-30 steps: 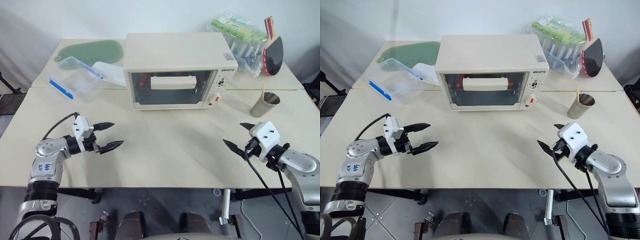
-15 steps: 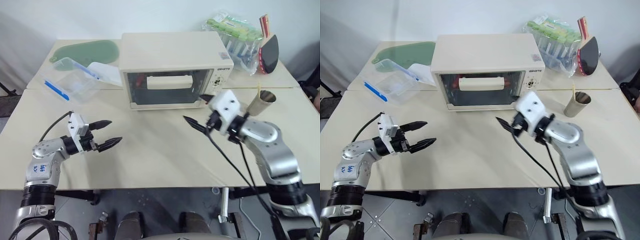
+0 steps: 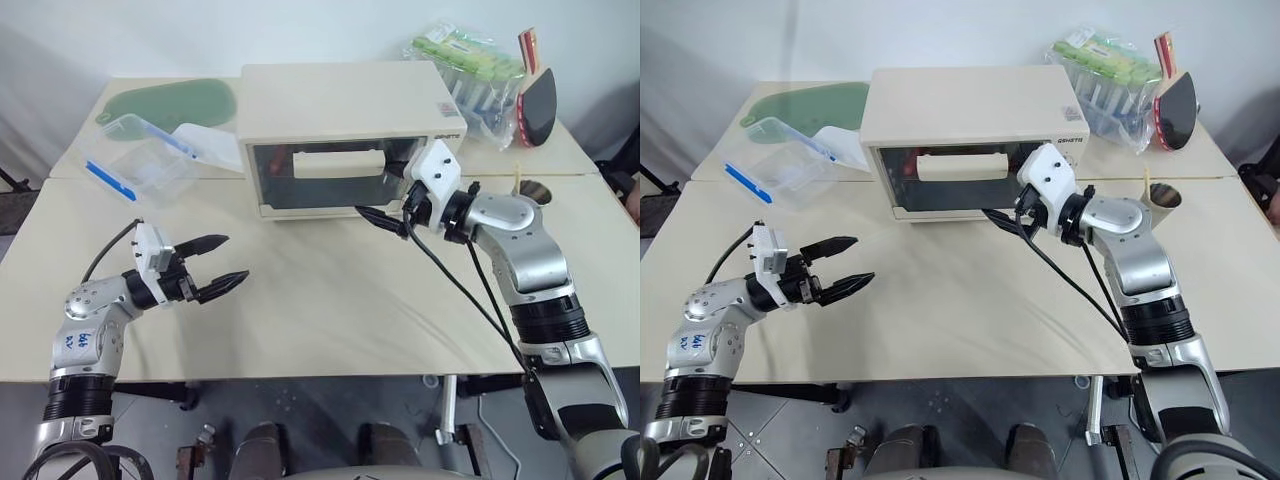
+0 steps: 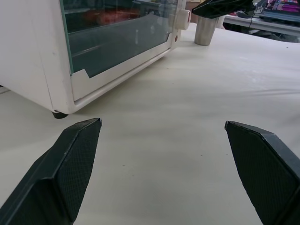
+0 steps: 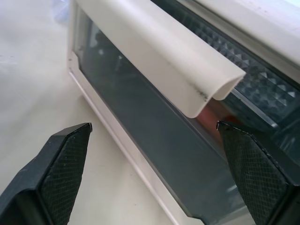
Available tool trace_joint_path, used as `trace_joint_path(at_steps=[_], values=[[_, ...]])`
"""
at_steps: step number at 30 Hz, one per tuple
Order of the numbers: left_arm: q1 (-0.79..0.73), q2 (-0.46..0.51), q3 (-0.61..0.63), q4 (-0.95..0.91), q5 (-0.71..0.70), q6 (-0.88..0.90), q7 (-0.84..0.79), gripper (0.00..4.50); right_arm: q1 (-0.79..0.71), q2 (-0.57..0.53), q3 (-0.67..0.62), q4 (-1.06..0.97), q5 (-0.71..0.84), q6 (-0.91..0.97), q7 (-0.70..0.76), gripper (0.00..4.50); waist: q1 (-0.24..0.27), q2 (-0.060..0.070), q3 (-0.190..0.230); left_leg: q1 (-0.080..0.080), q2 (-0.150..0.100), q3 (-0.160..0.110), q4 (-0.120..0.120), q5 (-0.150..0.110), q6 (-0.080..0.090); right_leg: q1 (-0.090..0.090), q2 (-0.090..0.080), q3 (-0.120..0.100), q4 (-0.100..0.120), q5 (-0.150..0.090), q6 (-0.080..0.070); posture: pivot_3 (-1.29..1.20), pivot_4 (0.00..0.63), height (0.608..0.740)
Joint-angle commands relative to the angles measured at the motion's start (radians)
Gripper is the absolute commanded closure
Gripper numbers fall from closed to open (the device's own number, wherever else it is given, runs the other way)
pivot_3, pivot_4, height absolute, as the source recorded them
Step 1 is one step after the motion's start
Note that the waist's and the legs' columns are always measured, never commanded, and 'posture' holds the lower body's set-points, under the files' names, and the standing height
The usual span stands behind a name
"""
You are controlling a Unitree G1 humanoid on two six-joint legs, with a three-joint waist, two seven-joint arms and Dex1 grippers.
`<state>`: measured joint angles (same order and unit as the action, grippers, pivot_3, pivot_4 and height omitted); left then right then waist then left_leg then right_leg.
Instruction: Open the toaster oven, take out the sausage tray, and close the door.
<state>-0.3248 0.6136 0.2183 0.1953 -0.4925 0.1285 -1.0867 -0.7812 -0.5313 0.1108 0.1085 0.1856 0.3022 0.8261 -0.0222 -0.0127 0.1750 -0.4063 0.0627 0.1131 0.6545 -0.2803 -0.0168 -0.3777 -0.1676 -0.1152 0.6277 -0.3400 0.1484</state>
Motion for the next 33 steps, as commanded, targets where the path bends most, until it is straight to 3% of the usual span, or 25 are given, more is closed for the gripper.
trace_joint_path(at_steps=[1,19,23,27,33], values=[[0.010,0.002,0.025,-0.041,-0.028,0.001,-0.001,0.00,-0.035,-0.007,-0.038,-0.045,0.047,-0.018,0.050,0.04,-0.005,0.000,0.000,0.000,0.000,0.000,0.000,0.000,0.000,0.000,0.000,0.000,0.000,0.000,0.000,0.00,0.150,0.740],[-0.118,0.027,0.089,-0.008,-0.115,0.179,0.066,0.00,0.017,-0.056,0.005,-0.182,0.085,0.040,0.229,0.04,-0.010,0.000,0.000,0.000,0.001,0.002,-0.003,0.000,0.000,-0.003,0.000,0.000,0.000,0.000,0.000,0.00,0.150,0.740],[-0.167,0.076,0.107,0.029,-0.162,0.243,-0.006,0.86,0.049,-0.052,0.009,-0.200,0.071,0.040,0.218,0.00,-0.008,-0.001,0.001,0.000,0.001,0.003,-0.003,0.000,-0.001,-0.003,0.000,0.000,0.000,0.000,0.000,0.00,0.150,0.740],[-0.219,0.095,0.112,0.079,-0.174,0.262,-0.051,2.09,0.061,-0.052,0.013,-0.208,0.066,0.039,0.215,0.00,-0.008,-0.001,0.001,0.001,0.001,0.004,-0.003,0.000,-0.001,-0.003,0.000,0.000,0.000,0.000,0.000,0.00,0.150,0.740],[-0.439,0.123,0.055,0.296,-0.123,0.263,-0.175,3.91,0.094,-0.045,0.018,-0.226,0.055,0.036,0.201,0.00,-0.006,-0.002,0.001,0.000,0.001,0.004,-0.002,0.000,-0.001,-0.004,0.000,0.000,0.000,0.000,0.000,0.00,0.150,0.740]])
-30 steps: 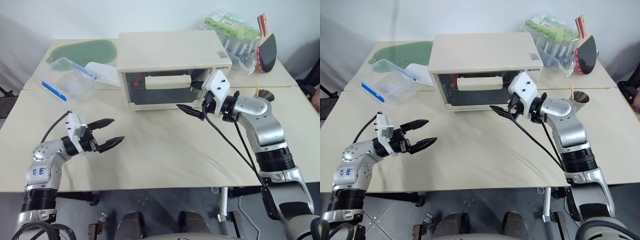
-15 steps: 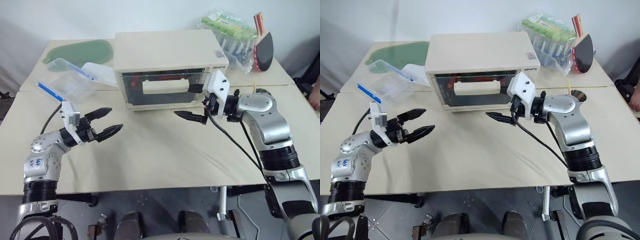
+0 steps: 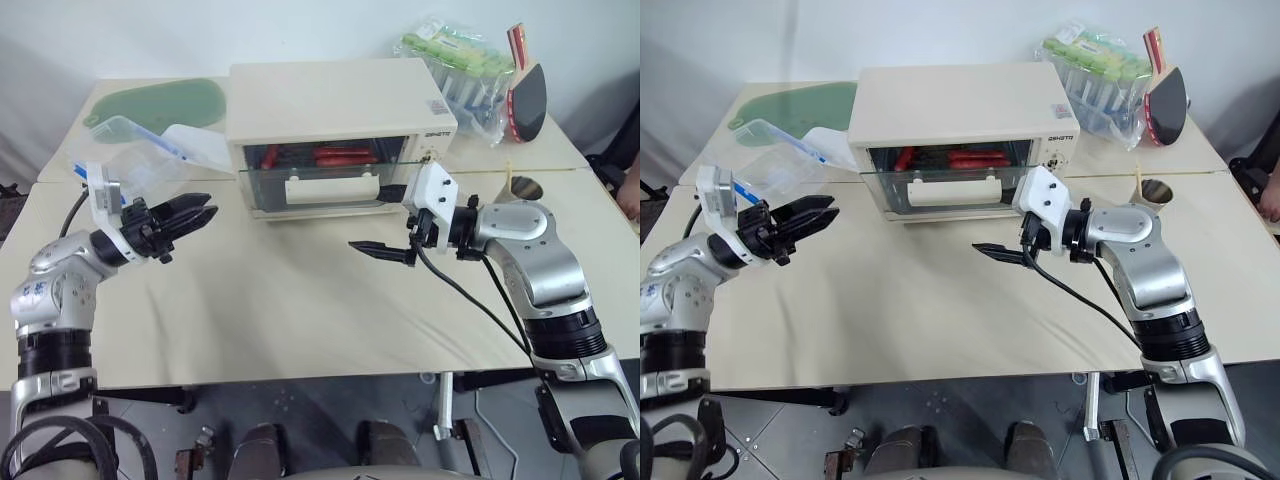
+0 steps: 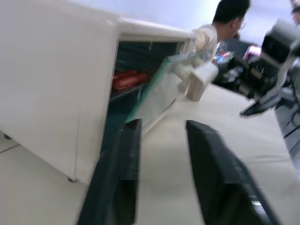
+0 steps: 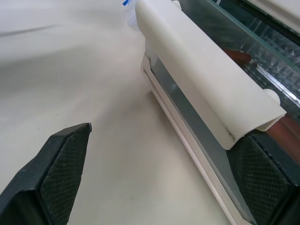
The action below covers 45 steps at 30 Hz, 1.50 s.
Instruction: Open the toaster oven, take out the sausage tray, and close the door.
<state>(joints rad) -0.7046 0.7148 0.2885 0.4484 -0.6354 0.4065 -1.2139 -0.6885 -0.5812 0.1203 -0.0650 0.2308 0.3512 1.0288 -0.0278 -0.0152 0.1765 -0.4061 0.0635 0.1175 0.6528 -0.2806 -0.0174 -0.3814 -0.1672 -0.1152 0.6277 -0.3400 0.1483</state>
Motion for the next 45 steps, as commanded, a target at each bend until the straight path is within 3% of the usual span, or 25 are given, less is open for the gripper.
trace_joint_path(at_steps=[1,2,10,17,32,37,45], values=[[-0.090,0.019,-0.026,0.079,0.037,-0.033,-0.061,4.23,0.005,0.007,0.009,-0.057,0.009,-0.012,-0.005,0.00,0.000,0.000,0.000,0.000,0.000,0.001,0.000,0.000,0.000,0.000,0.000,0.000,0.000,0.000,0.000,0.00,0.150,0.740],[-0.124,0.010,-0.030,0.119,0.047,-0.051,-0.069,4.49,0.010,0.008,0.010,-0.063,0.008,-0.011,-0.009,0.00,0.000,0.000,0.000,0.000,0.000,0.001,0.000,0.000,0.000,0.000,0.000,0.000,0.000,0.000,0.000,0.00,0.150,0.740],[-0.245,-0.043,-0.127,0.260,0.137,-0.079,-0.165,4.49,0.053,0.008,0.018,-0.120,0.004,0.013,-0.040,0.00,-0.002,0.000,0.000,0.000,0.000,0.001,0.000,0.000,0.000,-0.001,0.000,0.000,0.000,0.000,0.000,0.00,0.150,0.740],[-0.328,-0.090,-0.203,0.395,0.249,-0.125,-0.178,4.49,0.089,-0.053,0.058,-0.226,0.010,0.181,-0.033,0.00,0.001,0.000,0.000,0.000,0.000,0.001,0.000,0.000,0.000,-0.001,0.000,0.000,0.000,0.000,0.000,0.00,0.150,0.740],[-0.401,-0.133,-0.266,0.462,0.351,-0.160,-0.264,4.49,0.049,-0.196,0.191,-0.209,-0.133,0.440,-0.063,0.00,0.001,-0.001,0.000,-0.001,0.000,0.001,0.001,-0.001,0.000,-0.001,0.000,0.000,0.000,0.000,0.000,0.00,0.150,0.740],[-0.368,-0.130,-0.327,0.467,0.424,-0.204,-0.292,4.49,0.111,-0.348,0.190,-0.294,-0.137,0.487,0.005,0.00,0.006,-0.001,0.000,-0.001,0.000,0.001,0.002,-0.001,0.000,-0.002,0.000,0.000,0.000,0.000,0.000,0.00,0.150,0.740],[-0.376,-0.131,-0.355,0.499,0.481,-0.247,-0.298,4.49,0.281,-0.598,0.040,-0.453,-0.047,0.543,0.093,0.00,0.026,-0.002,0.001,-0.003,0.001,0.001,0.006,-0.003,0.002,-0.002,0.000,0.000,0.001,0.000,0.000,0.00,0.150,0.740]])
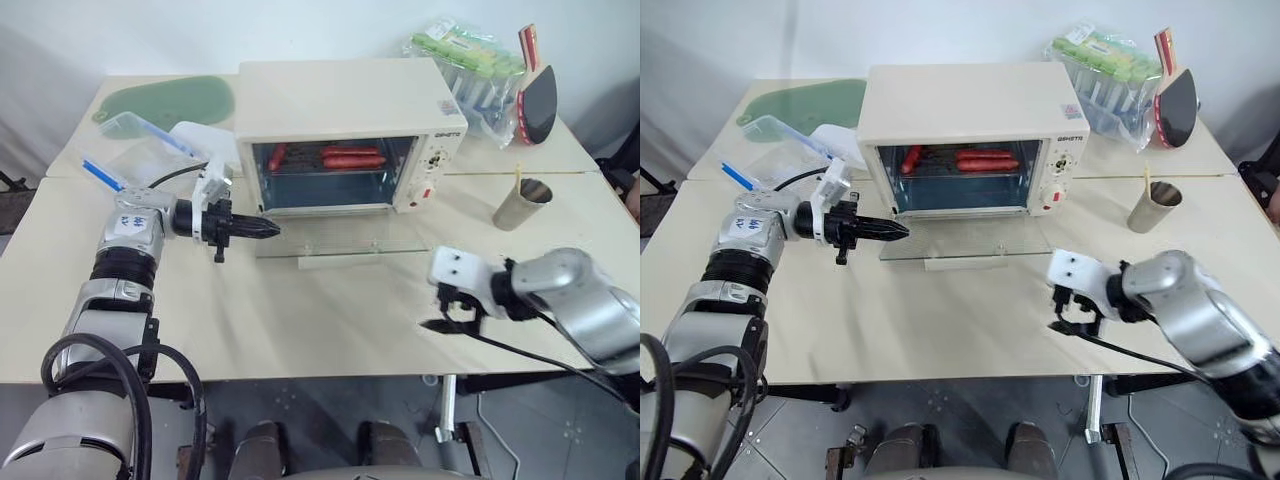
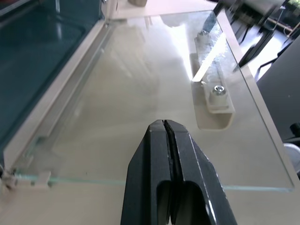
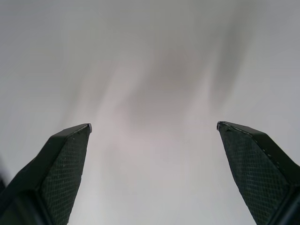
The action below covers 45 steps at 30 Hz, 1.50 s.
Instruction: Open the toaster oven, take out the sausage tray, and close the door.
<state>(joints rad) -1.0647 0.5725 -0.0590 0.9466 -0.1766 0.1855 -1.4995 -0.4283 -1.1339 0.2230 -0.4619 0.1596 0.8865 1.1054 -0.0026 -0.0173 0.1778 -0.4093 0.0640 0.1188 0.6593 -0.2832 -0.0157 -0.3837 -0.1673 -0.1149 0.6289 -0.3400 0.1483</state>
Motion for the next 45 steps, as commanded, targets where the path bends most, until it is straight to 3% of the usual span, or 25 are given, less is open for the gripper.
trace_joint_path(at_steps=[1,4,7,13,17,22,29,33,37,45], values=[[-0.016,0.010,-0.011,0.004,0.030,-0.036,-0.013,4.49,0.041,-0.069,-0.087,-0.068,0.033,0.010,0.022,0.00,0.001,0.000,0.000,0.000,0.000,0.000,0.001,0.000,0.000,0.000,0.000,0.000,0.000,0.000,0.000,0.00,0.150,0.740],[-0.008,0.006,-0.044,0.008,0.084,-0.097,0.014,4.49,0.026,-0.079,-0.161,-0.069,0.040,-0.014,-0.006,0.00,0.003,-0.001,0.000,-0.001,0.000,0.000,0.003,-0.001,0.001,0.000,0.000,0.000,0.001,0.000,0.000,0.00,0.150,0.740],[0.021,-0.005,-0.064,-0.003,0.120,-0.160,0.045,4.49,-0.128,0.051,-0.155,-0.016,0.020,-0.027,-0.127,0.00,-0.003,-0.001,0.000,-0.001,0.000,0.001,0.005,-0.001,0.001,0.000,0.000,0.001,0.001,0.000,0.000,0.00,0.150,0.740],[0.066,-0.015,-0.059,-0.049,0.107,-0.163,0.053,4.49,-0.297,0.258,-0.075,0.013,-0.001,-0.040,-0.249,0.00,-0.001,-0.001,0.000,-0.004,0.001,0.001,0.005,-0.001,0.001,-0.004,0.000,0.001,0.003,0.001,0.000,0.00,0.150,0.740],[0.147,-0.002,-0.043,-0.121,0.100,-0.181,0.081,4.49,-0.391,0.409,0.061,0.078,-0.097,-0.119,-0.348,0.00,-0.004,-0.001,0.000,-0.007,0.001,0.002,0.007,-0.001,0.001,-0.009,0.000,0.001,0.008,0.001,0.000,0.00,0.150,0.740],[0.311,-0.048,0.138,-0.371,-0.103,-0.158,0.164,4.49,-0.496,0.547,0.224,0.297,-0.292,-0.275,-0.470,0.00,-0.019,0.000,0.000,-0.008,0.001,0.001,0.007,-0.001,0.001,-0.010,0.000,0.001,0.010,0.001,0.000,0.00,0.150,0.740],[0.488,-0.112,0.280,-0.631,-0.288,-0.101,0.292,4.49,-0.594,0.667,0.278,0.564,-0.460,-0.400,-0.588,0.00,-0.035,0.000,0.000,-0.012,0.001,-0.002,0.009,-0.001,0.000,-0.013,0.000,0.000,0.013,0.001,0.000,0.00,0.150,0.740],[0.664,-0.180,0.392,-0.849,-0.426,-0.060,0.432,4.49,-0.657,0.757,0.332,0.752,-0.547,-0.515,-0.638,0.00,-0.060,0.000,0.000,-0.011,0.001,-0.003,0.007,-0.001,0.000,-0.013,-0.001,0.000,0.015,0.001,0.000,0.00,0.150,0.740],[0.747,-0.215,0.429,-0.972,-0.479,-0.024,0.558,4.49,-0.677,0.805,0.330,0.810,-0.575,-0.584,-0.627,0.00,-0.068,0.000,0.000,-0.011,0.001,-0.006,0.006,-0.001,0.000,-0.013,-0.001,-0.001,0.015,0.001,0.000,0.00,0.150,0.740],[0.821,-0.226,0.421,-1.073,-0.510,-0.003,0.643,4.49,-0.707,0.861,0.310,0.968,-0.584,-0.680,-0.630,0.00,-0.063,0.000,0.000,-0.011,0.001,-0.008,0.007,-0.001,0.000,-0.010,-0.001,-0.001,0.015,0.001,0.000,0.00,0.150,0.740]])
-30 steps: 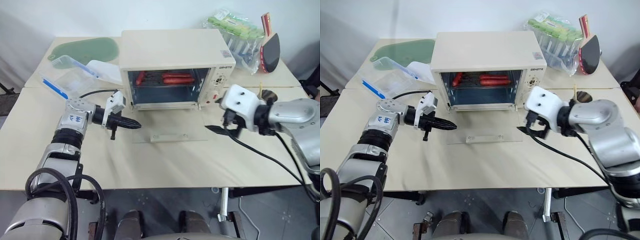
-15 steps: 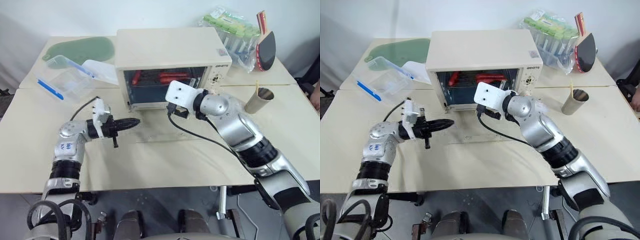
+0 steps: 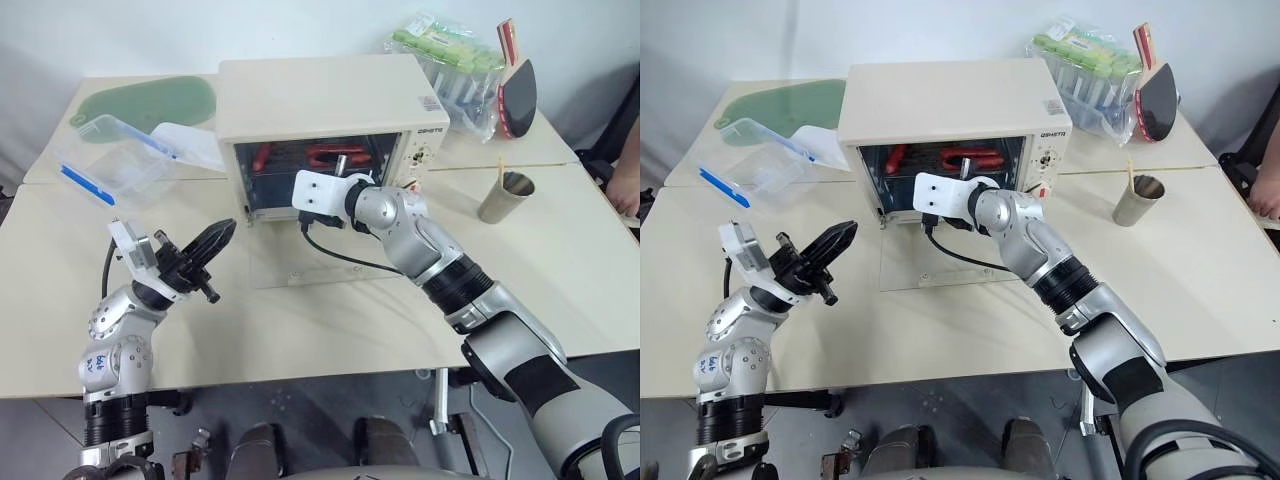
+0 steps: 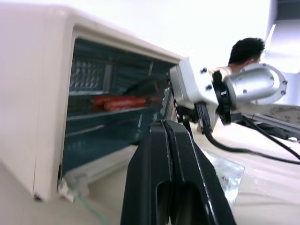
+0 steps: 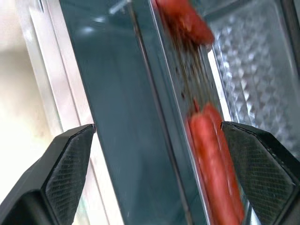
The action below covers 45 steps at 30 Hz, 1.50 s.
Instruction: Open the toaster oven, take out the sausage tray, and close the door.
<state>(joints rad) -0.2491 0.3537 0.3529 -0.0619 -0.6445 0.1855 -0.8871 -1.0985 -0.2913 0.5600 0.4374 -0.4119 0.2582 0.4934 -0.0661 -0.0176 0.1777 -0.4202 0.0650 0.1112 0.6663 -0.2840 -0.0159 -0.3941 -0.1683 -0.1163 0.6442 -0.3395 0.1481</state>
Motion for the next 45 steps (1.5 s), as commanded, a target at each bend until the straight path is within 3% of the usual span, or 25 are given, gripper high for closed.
trace_joint_path(at_steps=[1,13,18,21,34,45], values=[[0.007,-0.010,0.012,-0.072,-0.049,-0.001,0.040,4.49,-0.044,0.024,-0.029,0.096,-0.013,-0.064,-0.022,0.00,0.001,0.000,0.000,0.000,0.000,0.000,0.000,0.000,0.000,0.000,0.000,0.000,0.000,0.000,0.000,0.00,0.150,0.740],[0.061,0.011,0.031,-0.144,-0.139,0.053,0.089,4.49,-0.117,0.056,-0.043,0.364,-0.048,-0.190,-0.094,0.00,0.000,0.000,0.000,0.001,0.000,0.000,0.000,0.000,0.000,0.001,0.000,0.000,0.000,0.000,0.000,0.00,0.150,0.740],[0.076,0.058,0.050,-0.141,-0.204,0.153,0.112,4.49,-0.149,0.069,-0.050,0.426,-0.059,-0.223,-0.119,0.00,0.001,0.000,0.000,0.001,0.000,0.000,0.000,0.000,0.000,0.001,0.000,0.000,0.000,0.000,0.000,0.00,0.150,0.740],[0.075,0.070,0.074,-0.138,-0.212,0.163,0.153,3.89,-0.152,0.074,-0.046,0.420,-0.065,-0.244,-0.119,0.00,0.001,0.000,0.000,0.001,0.000,0.000,0.000,0.000,0.000,0.001,0.000,0.000,0.000,0.000,0.000,0.00,0.150,0.740],[0.081,0.091,0.068,-0.138,-0.199,0.168,0.145,0.03,-0.050,0.092,-0.042,0.181,-0.086,-0.152,-0.010,0.00,-0.005,0.000,0.000,0.001,0.000,0.000,-0.001,0.000,-0.001,0.000,0.000,0.000,0.000,0.000,0.000,0.00,0.150,0.740],[0.057,0.092,0.039,-0.101,-0.147,0.137,0.132,0.03,-0.099,0.060,-0.065,0.375,-0.117,-0.164,-0.056,0.00,0.004,0.000,0.000,0.001,0.000,0.000,-0.001,0.000,-0.001,0.001,0.000,0.000,0.000,0.000,0.000,0.00,0.150,0.740]])
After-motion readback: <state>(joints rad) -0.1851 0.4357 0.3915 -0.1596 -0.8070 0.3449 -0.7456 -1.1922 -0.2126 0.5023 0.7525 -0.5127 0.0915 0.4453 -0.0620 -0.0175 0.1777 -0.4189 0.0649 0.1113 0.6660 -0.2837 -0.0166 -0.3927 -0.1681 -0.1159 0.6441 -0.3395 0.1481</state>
